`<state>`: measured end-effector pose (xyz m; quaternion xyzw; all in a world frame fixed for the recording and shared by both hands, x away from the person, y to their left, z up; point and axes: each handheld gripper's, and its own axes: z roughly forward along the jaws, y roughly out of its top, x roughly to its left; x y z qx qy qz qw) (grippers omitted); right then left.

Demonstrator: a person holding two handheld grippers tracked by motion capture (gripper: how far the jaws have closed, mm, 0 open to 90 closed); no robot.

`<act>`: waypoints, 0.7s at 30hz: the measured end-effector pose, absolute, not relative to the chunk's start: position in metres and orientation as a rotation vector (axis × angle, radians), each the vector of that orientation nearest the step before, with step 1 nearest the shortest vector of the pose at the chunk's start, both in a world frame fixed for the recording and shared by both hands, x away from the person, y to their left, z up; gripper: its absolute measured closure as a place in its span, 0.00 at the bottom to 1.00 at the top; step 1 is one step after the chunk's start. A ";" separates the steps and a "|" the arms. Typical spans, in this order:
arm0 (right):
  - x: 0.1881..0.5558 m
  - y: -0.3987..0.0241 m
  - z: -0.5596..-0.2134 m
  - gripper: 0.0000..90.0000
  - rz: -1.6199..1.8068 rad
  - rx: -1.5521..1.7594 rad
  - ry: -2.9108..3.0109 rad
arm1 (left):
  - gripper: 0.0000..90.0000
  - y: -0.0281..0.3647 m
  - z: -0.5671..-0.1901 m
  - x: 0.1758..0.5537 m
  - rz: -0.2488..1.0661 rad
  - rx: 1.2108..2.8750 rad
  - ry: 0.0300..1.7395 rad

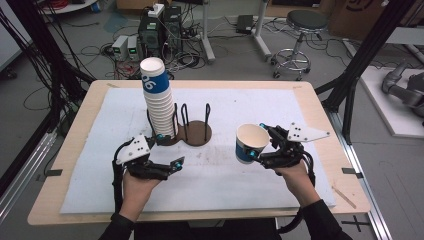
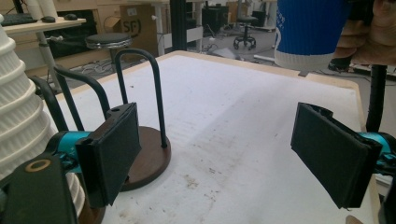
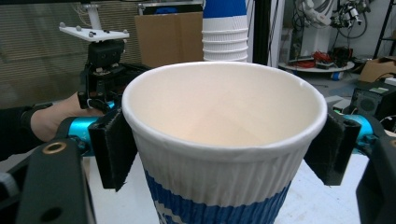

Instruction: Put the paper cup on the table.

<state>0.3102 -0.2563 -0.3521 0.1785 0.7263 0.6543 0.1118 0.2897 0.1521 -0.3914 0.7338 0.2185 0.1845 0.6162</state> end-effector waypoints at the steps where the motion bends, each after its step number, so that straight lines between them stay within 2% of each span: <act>1: 0.310 -0.256 -0.352 0.25 1.923 0.520 2.135 | 0.18 0.152 -0.391 0.290 0.426 1.693 0.503; 21: 0.315 -0.263 -0.349 0.25 1.889 0.570 2.086 | 0.18 0.153 -0.393 0.287 0.443 1.695 0.511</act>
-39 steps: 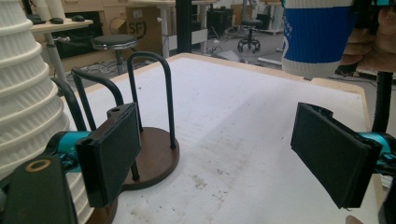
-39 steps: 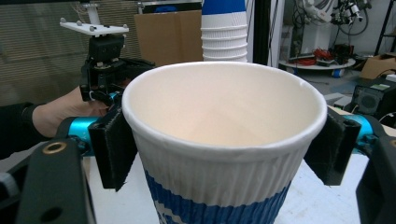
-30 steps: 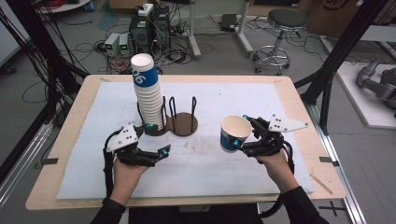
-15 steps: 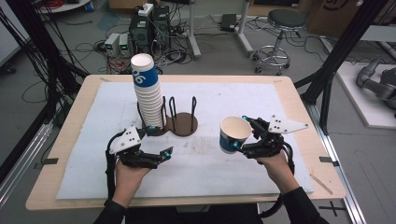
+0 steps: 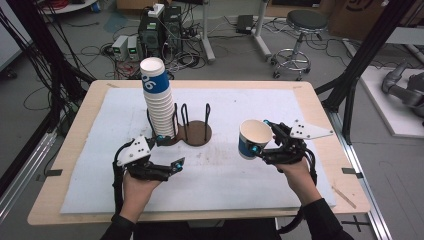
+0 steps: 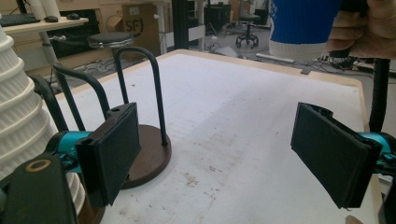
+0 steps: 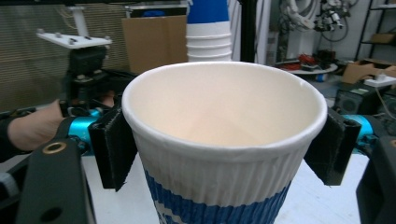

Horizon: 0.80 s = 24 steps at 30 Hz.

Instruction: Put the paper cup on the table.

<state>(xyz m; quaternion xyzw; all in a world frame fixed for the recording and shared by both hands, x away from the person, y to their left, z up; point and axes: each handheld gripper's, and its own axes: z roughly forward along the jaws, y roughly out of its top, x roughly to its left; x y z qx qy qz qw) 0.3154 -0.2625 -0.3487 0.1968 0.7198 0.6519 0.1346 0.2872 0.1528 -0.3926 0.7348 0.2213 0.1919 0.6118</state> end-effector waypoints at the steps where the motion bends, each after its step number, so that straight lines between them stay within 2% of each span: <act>1: 0.317 -0.263 -0.349 0.25 1.880 0.577 2.085 | 0.18 0.153 -0.393 0.287 0.442 1.691 0.512; 24: 0.357 -0.298 -0.356 0.25 1.733 0.774 1.939 | 0.18 0.147 -0.396 0.287 0.442 1.721 0.499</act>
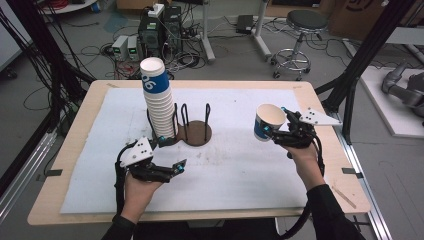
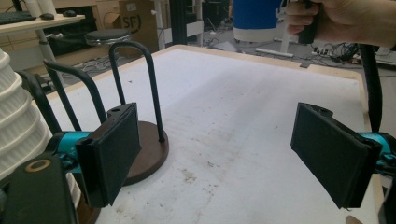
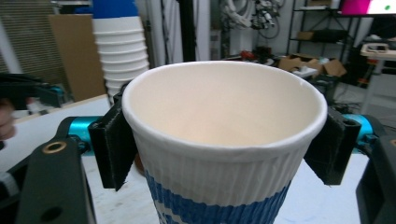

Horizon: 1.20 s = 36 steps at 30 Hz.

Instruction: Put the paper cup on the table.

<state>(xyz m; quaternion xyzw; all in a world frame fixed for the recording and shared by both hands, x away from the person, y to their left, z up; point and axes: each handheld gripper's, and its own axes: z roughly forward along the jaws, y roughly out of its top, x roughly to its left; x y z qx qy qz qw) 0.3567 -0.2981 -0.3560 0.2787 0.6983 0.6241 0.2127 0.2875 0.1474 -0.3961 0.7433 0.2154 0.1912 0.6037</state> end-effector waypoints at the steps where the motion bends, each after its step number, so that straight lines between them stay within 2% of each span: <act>1: 0.359 -0.299 -0.357 0.25 1.724 0.781 1.931 | 0.18 0.147 -0.396 0.287 0.443 1.720 0.499; 17: 0.381 -0.313 -0.382 0.25 1.629 0.916 1.867 | 0.18 0.143 -0.398 0.288 0.444 1.741 0.485; 36: 0.411 -0.308 -0.424 0.25 1.517 1.060 1.838 | 0.18 0.139 -0.400 0.288 0.449 1.753 0.475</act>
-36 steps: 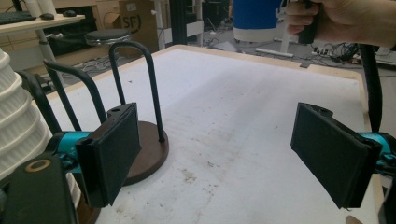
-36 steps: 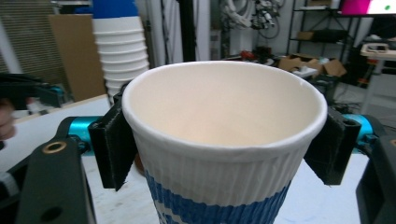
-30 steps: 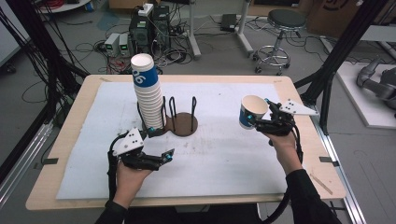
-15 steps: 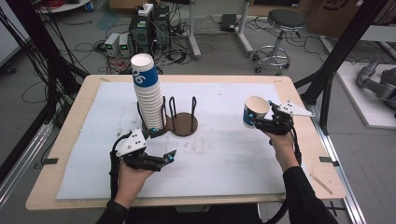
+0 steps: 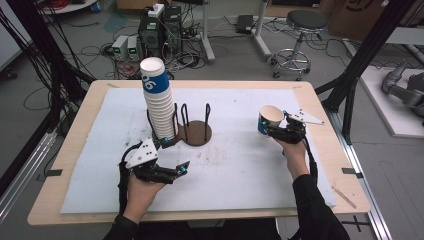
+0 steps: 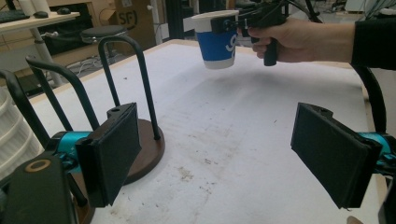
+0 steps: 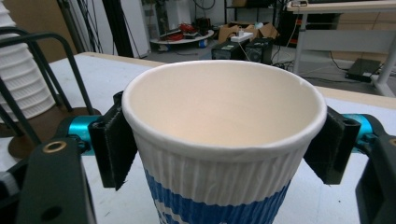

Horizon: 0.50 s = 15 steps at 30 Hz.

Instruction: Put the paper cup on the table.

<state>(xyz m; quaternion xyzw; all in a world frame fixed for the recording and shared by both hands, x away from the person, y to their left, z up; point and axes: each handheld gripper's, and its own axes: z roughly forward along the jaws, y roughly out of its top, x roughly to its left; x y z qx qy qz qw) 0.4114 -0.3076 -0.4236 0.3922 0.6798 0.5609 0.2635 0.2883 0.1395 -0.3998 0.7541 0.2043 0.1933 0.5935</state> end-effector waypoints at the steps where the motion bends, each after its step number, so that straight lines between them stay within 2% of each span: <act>1: 0.412 -0.307 -0.425 0.25 1.511 1.069 1.835 | 0.18 0.139 -0.400 0.288 0.450 1.753 0.475; 15: 0.425 -0.307 -0.441 0.25 1.457 1.126 1.834 | 0.18 0.141 -0.401 0.288 0.455 1.754 0.478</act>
